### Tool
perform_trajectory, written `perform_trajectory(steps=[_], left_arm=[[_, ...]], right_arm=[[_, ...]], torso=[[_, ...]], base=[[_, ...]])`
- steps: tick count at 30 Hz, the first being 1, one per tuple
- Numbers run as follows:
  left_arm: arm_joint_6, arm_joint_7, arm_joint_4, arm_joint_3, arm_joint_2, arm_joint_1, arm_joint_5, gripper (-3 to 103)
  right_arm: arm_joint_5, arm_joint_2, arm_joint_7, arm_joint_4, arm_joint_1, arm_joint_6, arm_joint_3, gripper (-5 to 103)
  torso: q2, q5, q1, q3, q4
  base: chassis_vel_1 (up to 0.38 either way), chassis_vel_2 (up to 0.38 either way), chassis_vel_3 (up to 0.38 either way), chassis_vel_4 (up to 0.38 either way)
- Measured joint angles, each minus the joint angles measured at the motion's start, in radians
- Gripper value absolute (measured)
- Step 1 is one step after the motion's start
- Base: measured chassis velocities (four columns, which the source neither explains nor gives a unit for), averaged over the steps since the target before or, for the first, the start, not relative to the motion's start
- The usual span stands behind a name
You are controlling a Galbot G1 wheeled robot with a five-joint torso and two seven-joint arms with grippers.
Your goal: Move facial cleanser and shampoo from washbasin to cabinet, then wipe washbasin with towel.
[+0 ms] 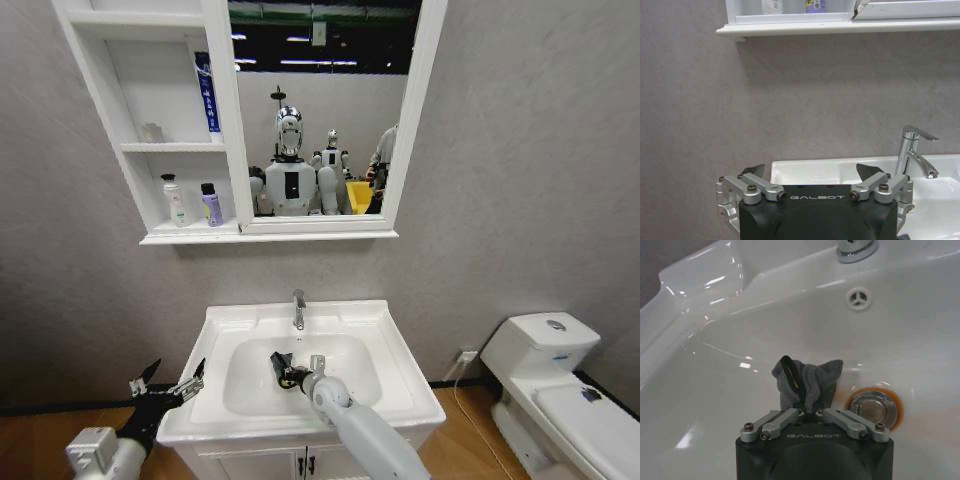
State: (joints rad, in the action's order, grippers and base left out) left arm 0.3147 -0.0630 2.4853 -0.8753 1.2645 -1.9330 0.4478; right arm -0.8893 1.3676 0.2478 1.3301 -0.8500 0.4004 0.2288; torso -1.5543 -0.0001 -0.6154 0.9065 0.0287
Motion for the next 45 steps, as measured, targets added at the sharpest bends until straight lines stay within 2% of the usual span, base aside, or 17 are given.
perform_trajectory(steps=[7, 13, 17, 26, 31, 40, 45], left_arm=[[0.000, 0.000, 0.000, 0.000, 0.000, 0.000, 0.000, 100], [0.000, 0.000, 0.000, 0.000, 0.000, 0.000, 0.000, 100], [0.000, 0.000, 0.000, 0.000, 0.000, 0.000, 0.000, 100], [0.000, 0.000, 0.000, 0.000, 0.000, 0.000, 0.000, 100], [0.000, 0.000, 0.000, 0.000, 0.000, 0.000, 0.000, 100], [0.000, 0.000, 0.000, 0.000, 0.000, 0.000, 0.000, 100], [0.000, 0.000, 0.000, 0.000, 0.000, 0.000, 0.000, 100]], right_arm=[[0.035, -0.038, -0.006, 0.014, -0.054, -0.001, -0.063, 4], [0.035, -0.098, -0.022, 0.041, -0.073, -0.002, -0.107, 4], [0.020, -0.095, -0.020, 0.048, -0.068, -0.002, -0.104, 4], [-0.042, -0.015, 0.010, 0.029, -0.014, 0.013, -0.029, 4], [-0.036, -0.010, 0.013, 0.002, -0.009, 0.017, -0.023, 4], [-0.034, -0.073, 0.007, 0.005, -0.034, 0.017, -0.069, 4], [-0.049, -0.163, -0.006, 0.050, -0.068, 0.022, -0.108, 4]], torso=[[0.000, 0.0002, 0.000, 0.000, -0.0002], [0.000, 0.0001, 0.000, 0.000, 0.0004], [0.000, 0.0000, 0.000, 0.000, 0.0005], [0.000, 0.0001, 0.000, 0.000, -0.0001], [0.000, 0.0000, 0.000, 0.000, -0.0001], [0.000, 0.0002, 0.000, 0.000, 0.0000], [0.000, 0.0002, 0.000, 0.000, 0.0000]], base=[[0.000, 0.000, 0.000, 0.000], [0.000, 0.000, 0.000, 0.000], [0.000, 0.000, 0.000, 0.000], [0.000, 0.000, 0.000, 0.000], [0.000, 0.000, 0.000, 0.000], [0.000, 0.000, 0.000, 0.000], [0.000, 0.000, 0.000, 0.000]])
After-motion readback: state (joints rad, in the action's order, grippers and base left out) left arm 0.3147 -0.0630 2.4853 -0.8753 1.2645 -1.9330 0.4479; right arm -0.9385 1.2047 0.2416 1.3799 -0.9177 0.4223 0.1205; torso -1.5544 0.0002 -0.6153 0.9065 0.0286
